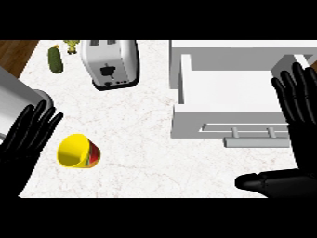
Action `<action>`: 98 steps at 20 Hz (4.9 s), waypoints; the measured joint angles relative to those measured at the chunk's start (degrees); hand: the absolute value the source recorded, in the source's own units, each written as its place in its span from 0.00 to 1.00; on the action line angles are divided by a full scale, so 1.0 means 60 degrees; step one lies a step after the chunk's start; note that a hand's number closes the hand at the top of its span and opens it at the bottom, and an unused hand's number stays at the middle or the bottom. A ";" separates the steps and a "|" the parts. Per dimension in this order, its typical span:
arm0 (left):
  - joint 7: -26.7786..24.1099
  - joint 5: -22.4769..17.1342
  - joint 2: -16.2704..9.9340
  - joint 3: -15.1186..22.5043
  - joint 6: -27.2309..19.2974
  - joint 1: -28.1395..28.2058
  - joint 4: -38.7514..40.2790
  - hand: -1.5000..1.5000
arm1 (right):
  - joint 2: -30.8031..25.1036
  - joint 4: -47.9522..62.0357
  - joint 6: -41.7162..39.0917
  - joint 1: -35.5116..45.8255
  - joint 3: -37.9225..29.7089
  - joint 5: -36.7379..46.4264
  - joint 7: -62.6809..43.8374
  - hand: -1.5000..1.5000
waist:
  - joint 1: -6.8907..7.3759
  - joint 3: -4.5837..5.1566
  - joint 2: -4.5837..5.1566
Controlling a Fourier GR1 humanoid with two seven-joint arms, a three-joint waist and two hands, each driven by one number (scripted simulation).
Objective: Pick up the cup, place it into the drawer and close the drawer
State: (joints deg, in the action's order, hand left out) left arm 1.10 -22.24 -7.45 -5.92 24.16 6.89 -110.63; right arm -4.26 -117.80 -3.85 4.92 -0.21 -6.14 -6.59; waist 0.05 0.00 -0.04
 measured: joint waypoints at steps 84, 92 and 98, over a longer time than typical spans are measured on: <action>-0.8106 0.3069 -0.0850 -0.0508 0.1273 -0.4421 1.3803 1.00 | -0.0011 -0.0390 -0.0436 0.0170 -0.0215 -0.0266 -0.0710 0.00 | -0.0105 0.0013 0.0029; -0.8968 0.2642 -0.0440 -0.1002 -0.0192 -0.4306 1.3415 1.00 | -0.0238 -0.0459 -0.0567 0.0158 -0.0624 -0.0596 -0.0764 0.00 | -0.0059 0.0011 0.0015; -0.9393 0.2093 -0.0026 -0.1622 -0.1375 -0.4350 1.2909 1.00 | -0.0196 -0.0540 -0.0448 0.0293 -0.0576 -0.0614 -0.1012 0.00 | -0.0021 0.0007 0.0006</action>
State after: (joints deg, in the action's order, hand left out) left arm -55.26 -9.68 -7.60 -15.65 15.91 -19.21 -33.17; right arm -5.43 -121.04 -6.54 6.67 -3.66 -9.83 -12.66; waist -0.07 0.04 0.00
